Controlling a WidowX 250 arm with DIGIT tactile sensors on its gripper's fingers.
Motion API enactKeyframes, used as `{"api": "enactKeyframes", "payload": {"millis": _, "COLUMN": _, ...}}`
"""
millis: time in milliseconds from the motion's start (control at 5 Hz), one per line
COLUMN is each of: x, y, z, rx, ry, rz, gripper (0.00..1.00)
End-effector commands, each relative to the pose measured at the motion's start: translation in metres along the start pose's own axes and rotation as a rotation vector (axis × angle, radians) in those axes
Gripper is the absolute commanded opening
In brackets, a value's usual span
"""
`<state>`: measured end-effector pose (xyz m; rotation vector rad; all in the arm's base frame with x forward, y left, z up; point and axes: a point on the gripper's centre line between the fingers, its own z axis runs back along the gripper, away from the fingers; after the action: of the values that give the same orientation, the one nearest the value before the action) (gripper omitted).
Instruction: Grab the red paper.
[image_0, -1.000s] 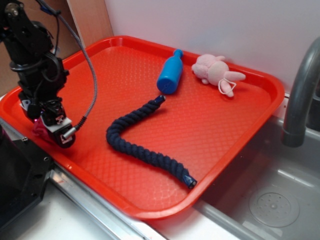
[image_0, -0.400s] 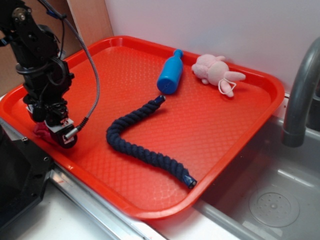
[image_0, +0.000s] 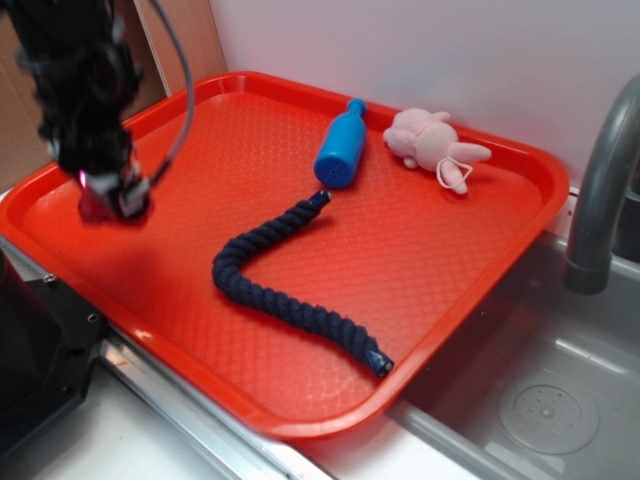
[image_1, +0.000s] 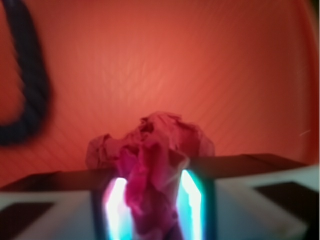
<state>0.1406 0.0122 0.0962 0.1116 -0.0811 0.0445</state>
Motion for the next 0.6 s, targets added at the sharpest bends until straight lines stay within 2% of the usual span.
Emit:
{"api": "enactKeyframes", "payload": {"millis": 0, "x": -0.003, "y": 0.013, "z": 0.107, "rx": -0.02, "ry": -0.074, "rz": 0.044, "gripper": 0.0}}
{"api": "enactKeyframes", "payload": {"millis": 200, "x": 0.004, "y": 0.01, "z": 0.136, "rx": -0.074, "ry": -0.03, "rz": 0.062, "gripper": 0.0}}
{"api": "enactKeyframes", "payload": {"millis": 400, "x": 0.016, "y": 0.0, "z": 0.138, "rx": -0.044, "ry": 0.013, "rz": 0.055, "gripper": 0.0}}
